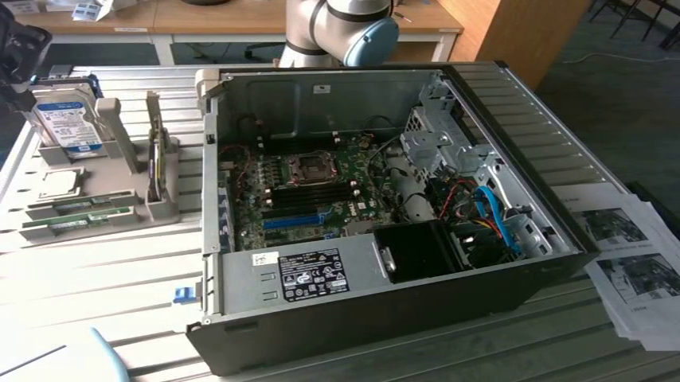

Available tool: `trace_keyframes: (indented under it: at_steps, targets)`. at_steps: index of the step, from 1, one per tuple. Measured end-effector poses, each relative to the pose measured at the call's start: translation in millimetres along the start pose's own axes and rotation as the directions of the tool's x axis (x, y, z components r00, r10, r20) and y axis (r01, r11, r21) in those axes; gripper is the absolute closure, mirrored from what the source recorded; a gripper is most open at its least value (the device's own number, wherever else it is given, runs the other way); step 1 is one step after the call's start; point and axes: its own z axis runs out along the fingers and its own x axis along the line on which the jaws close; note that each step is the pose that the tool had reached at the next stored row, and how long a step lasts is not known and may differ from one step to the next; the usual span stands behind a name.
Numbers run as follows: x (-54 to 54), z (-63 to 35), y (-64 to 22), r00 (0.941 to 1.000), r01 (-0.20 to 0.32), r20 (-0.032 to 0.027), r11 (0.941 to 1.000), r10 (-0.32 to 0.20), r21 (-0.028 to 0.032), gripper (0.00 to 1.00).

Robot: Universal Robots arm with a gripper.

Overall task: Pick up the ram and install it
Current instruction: 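Pick up the ram and move it above insertion slot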

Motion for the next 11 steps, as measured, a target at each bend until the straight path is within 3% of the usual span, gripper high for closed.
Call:
trace_keyframes:
  at_steps: [5,11]
  targets:
    - [0.0,0.3,0.0,0.9966,-0.082,0.0033,0.9966,0.082,-0.0004,0.91]
    - [0.0,0.8,-0.1,0.9837,-0.180,0.0071,0.9837,0.180,-0.0014,0.91]
